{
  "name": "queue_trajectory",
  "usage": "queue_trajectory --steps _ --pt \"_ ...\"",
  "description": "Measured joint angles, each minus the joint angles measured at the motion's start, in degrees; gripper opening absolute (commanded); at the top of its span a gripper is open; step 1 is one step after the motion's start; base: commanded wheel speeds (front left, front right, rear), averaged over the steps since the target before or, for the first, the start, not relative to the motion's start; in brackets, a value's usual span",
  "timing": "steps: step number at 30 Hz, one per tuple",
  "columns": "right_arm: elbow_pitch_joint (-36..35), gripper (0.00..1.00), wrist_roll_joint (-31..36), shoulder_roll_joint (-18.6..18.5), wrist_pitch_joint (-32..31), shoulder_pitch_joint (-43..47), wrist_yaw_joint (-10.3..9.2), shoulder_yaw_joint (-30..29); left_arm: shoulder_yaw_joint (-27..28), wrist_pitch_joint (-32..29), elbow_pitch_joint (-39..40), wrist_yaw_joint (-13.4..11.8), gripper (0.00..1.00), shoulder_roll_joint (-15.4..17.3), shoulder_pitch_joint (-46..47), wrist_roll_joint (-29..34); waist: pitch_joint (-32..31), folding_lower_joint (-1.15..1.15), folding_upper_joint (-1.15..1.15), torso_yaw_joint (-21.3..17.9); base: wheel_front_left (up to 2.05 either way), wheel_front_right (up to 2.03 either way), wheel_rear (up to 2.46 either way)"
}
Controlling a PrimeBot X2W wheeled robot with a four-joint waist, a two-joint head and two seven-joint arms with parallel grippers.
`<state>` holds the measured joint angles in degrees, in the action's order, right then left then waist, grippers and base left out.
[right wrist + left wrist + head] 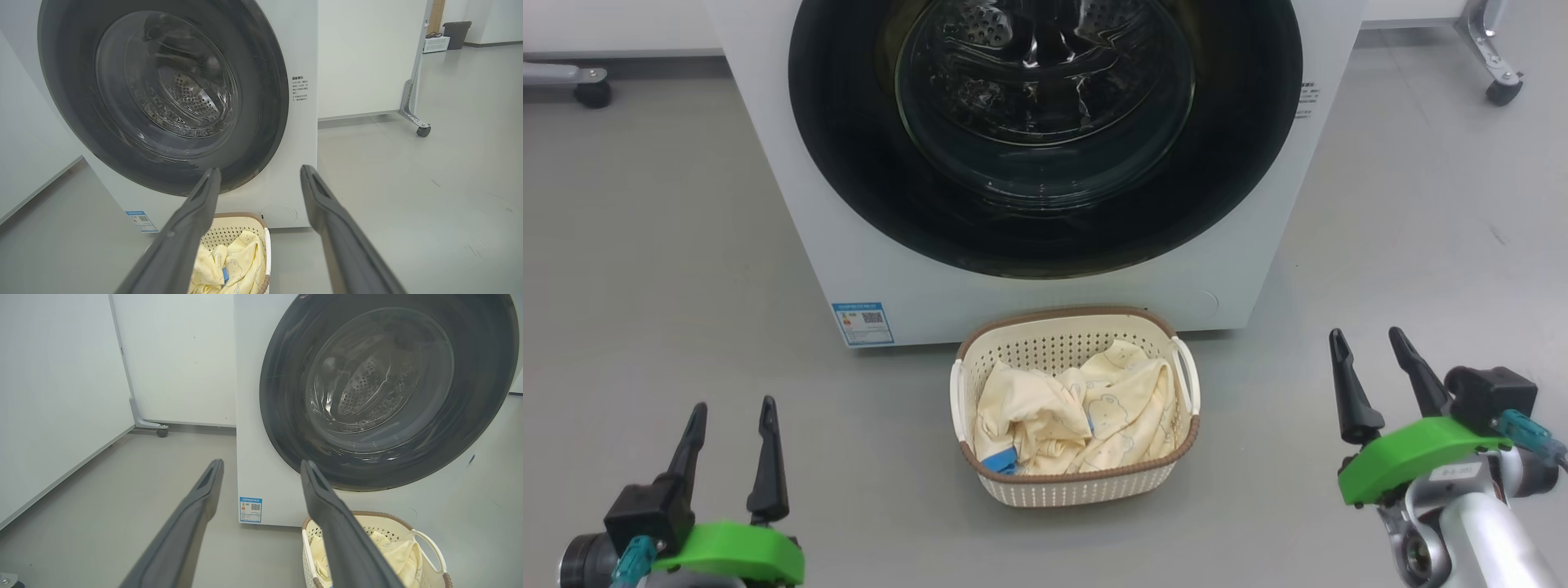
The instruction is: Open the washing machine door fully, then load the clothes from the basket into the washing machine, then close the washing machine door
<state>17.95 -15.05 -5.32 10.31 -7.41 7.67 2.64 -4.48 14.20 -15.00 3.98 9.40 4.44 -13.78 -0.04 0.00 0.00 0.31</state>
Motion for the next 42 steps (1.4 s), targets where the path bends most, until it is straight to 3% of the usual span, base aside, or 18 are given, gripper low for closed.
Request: queue_trajectory --steps 19,42 --pt "-0.38 1.0 0.01 0.05 0.03 -0.01 0.0 -0.49 0.33 0.0 0.21 0.51 1.0 -0.48 0.07 0.24 0.49 0.0 0.0 0.36 0.03 0.03 -0.06" --pt "-0.37 1.0 0.49 0.37 0.36 -0.03 0.0 -1.22 0.59 0.0 0.51 1.09 1.0 -0.8 0.93 0.6 0.88 0.0 0.0 0.51 0.46 0.46 -0.91"
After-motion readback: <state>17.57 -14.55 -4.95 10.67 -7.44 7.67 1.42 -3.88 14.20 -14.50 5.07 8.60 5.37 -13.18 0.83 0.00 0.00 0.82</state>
